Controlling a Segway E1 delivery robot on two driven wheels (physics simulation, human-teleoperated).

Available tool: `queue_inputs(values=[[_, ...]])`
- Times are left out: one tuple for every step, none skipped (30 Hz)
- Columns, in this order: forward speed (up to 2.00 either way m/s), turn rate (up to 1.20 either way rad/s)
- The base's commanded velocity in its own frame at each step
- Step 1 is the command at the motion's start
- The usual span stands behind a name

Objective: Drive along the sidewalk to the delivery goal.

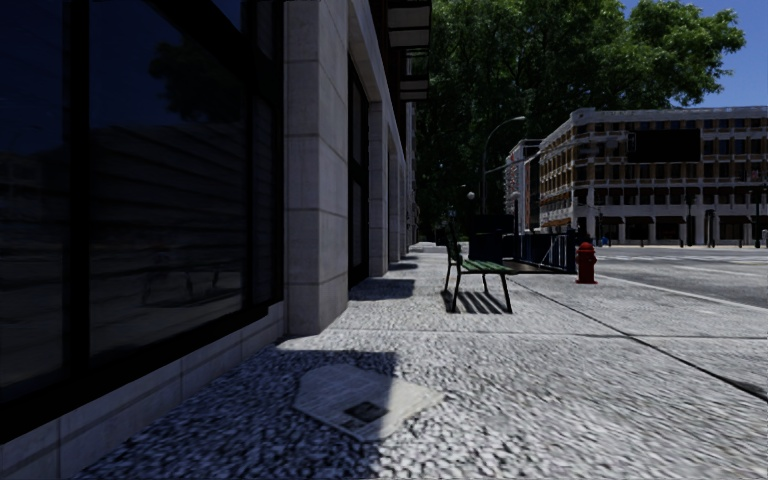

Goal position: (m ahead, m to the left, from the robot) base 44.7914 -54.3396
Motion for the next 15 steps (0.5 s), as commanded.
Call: queue_inputs(values=[[2.00, 0.00], [2.00, 0.00], [2.00, 0.00], [2.00, 0.00], [2.00, 0.00], [2.00, 0.00], [2.00, 0.00], [2.00, -0.05], [2.00, -0.13], [2.00, -0.13], [2.00, -0.16], [2.00, -0.17], [2.00, -0.17], [2.00, -0.17], [2.00, -0.17]])
